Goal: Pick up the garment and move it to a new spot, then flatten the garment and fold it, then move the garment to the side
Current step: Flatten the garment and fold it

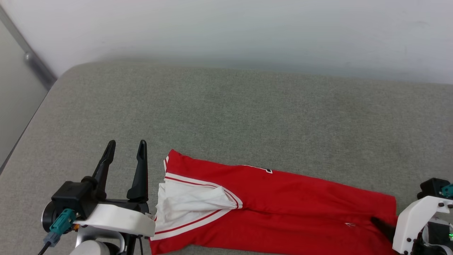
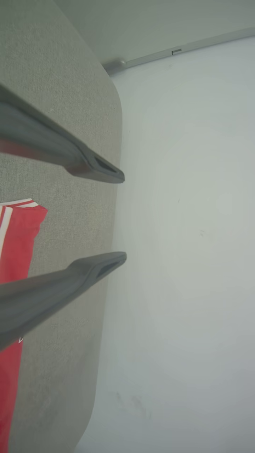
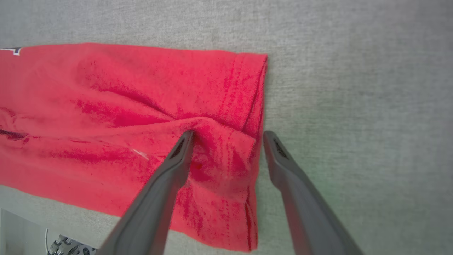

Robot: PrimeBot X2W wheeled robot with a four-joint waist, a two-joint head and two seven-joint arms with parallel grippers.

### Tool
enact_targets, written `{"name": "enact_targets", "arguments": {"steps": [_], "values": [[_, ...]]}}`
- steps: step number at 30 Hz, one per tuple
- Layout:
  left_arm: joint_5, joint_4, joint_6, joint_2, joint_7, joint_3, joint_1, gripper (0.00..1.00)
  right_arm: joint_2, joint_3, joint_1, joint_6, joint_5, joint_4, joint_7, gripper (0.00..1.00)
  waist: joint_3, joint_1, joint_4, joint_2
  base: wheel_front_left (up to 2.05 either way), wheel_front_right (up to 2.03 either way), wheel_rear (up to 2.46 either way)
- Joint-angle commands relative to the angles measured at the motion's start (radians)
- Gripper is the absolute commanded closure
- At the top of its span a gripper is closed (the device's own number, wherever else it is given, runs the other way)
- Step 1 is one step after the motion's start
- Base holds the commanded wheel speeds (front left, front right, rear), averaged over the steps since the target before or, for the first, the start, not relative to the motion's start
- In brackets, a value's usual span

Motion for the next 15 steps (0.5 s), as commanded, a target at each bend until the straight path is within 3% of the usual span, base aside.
{"name": "enact_targets", "arguments": {"steps": [1,5,6,7,8,15], "values": [[0.012,-0.006,0.002,0.001,-0.003,0.000,-0.012,0.00,0.008,0.008,-0.023,0.000,0.010,0.034,-0.007,0.00,0.026,0.0000,0.022,0.0000,0.00,0.00,0.00],[0.032,-0.009,0.007,0.008,-0.002,-0.009,-0.024,0.00,0.022,0.050,-0.028,0.000,0.037,0.130,0.011,0.00,0.039,0.0000,0.028,0.0000,0.00,0.00,0.00],[0.038,-0.007,0.010,0.013,0.003,-0.013,-0.027,0.00,0.025,0.064,-0.030,0.000,0.047,0.151,0.019,0.29,0.040,0.0000,0.028,0.0000,0.00,0.00,0.00],[0.040,-0.008,0.011,0.012,0.002,-0.013,-0.029,0.00,0.025,0.077,-0.033,0.000,0.055,0.164,0.022,0.73,0.041,0.0000,0.028,0.0000,0.00,0.00,0.00],[0.047,-0.005,0.014,0.016,0.009,-0.019,-0.026,0.00,0.022,0.086,-0.039,0.000,0.063,0.172,0.020,1.00,0.038,0.0000,0.026,0.0000,0.00,0.00,0.00],[0.064,0.011,0.037,0.032,0.036,-0.044,0.017,0.00,-0.054,0.153,-0.094,0.000,0.099,0.134,-0.022,1.00,-0.024,0.0000,-0.010,0.0000,0.00,0.00,0.00]]}}
